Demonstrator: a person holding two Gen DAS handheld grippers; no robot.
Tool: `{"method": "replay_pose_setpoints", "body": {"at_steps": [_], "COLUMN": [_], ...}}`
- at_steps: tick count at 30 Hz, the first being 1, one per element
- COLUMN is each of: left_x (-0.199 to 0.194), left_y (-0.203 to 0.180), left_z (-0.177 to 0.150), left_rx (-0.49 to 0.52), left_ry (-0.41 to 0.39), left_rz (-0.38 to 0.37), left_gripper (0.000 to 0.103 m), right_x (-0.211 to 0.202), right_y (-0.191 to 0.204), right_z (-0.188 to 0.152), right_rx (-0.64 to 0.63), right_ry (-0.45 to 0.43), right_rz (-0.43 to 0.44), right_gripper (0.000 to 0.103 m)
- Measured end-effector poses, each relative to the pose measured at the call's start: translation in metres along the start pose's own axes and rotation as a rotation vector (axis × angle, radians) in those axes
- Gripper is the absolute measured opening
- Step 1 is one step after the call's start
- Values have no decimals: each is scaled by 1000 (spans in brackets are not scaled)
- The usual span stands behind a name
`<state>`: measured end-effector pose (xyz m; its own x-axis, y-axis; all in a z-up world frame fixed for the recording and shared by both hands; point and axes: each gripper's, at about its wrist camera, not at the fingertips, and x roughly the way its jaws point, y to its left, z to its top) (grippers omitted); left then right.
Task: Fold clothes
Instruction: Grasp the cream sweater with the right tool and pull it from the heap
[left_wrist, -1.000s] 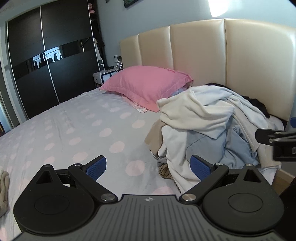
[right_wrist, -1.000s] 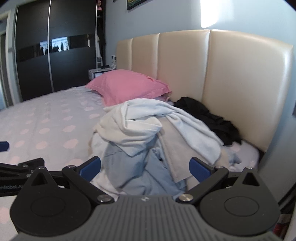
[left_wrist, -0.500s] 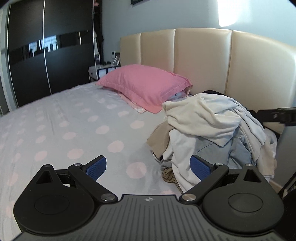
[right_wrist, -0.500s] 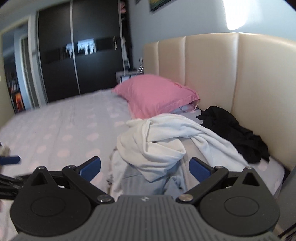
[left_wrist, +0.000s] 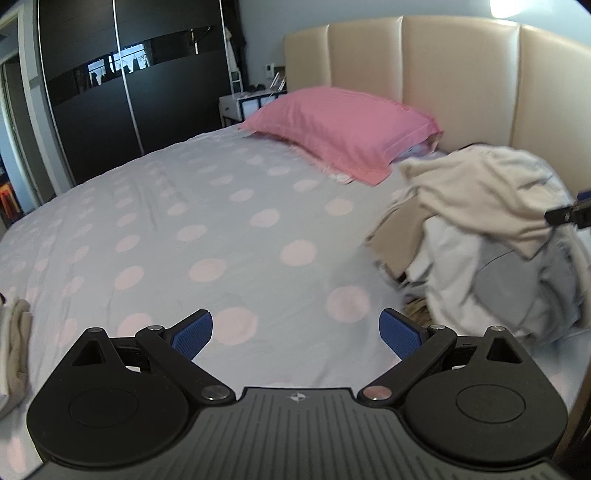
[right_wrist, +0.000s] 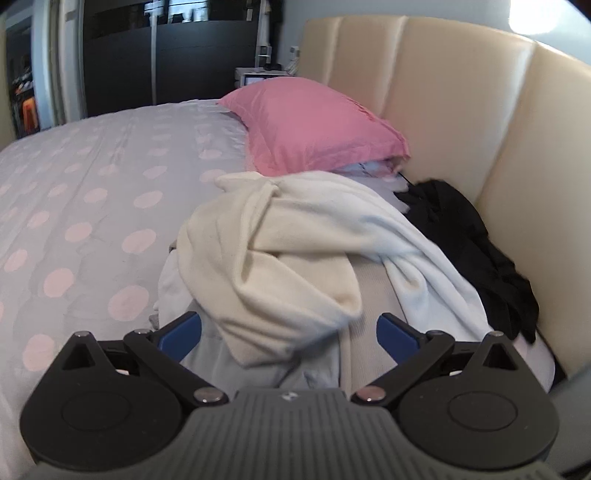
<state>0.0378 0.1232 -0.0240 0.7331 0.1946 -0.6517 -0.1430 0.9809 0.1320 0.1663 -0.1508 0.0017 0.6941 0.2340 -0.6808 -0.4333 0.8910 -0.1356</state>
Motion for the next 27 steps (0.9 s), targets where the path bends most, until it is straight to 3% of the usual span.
{"method": "replay_pose_setpoints", "body": {"at_steps": [4,5,6,7,10,12,19,20,22,23,27], "left_x": [10,11,12,12,9,5,-23,-27,-36,-40,-54], "left_y": [9,11,14,16,26,33,53,55,60,62,72], "left_z": [-5,-6,-8,-11,-18,-22,-33,-34,-35,-36,-40], "left_rx": [4,2,-1,-4,-24,-29,-69,-79,-96,-101,-125], "left_ry": [34,41,46,47,45,49,35,32,27,21,1], "left_rz": [27,27,29,34,68,81,87,83,77,75,79], "left_gripper": [99,99,99,99,99,99,98,98,98,98,98], "right_x": [21,25,28,30,29,22,-21,-29,-44,-53,-87], "right_y": [7,8,10,11,19,30,79,88,108,124,196], "right_z": [10,12,14,16,21,24,38,40,41,41,38], "right_rx": [-51,-61,-68,-74,-96,-137,-150,-149,-96,-111,-307], "right_ry": [9,9,15,24,35,32,1,0,32,39,-5], "right_rz": [-9,-12,-13,-14,-6,2,141,180,373,422,420], "right_gripper": [99,86,62,49,36,20,9,1,0,0,0]}}
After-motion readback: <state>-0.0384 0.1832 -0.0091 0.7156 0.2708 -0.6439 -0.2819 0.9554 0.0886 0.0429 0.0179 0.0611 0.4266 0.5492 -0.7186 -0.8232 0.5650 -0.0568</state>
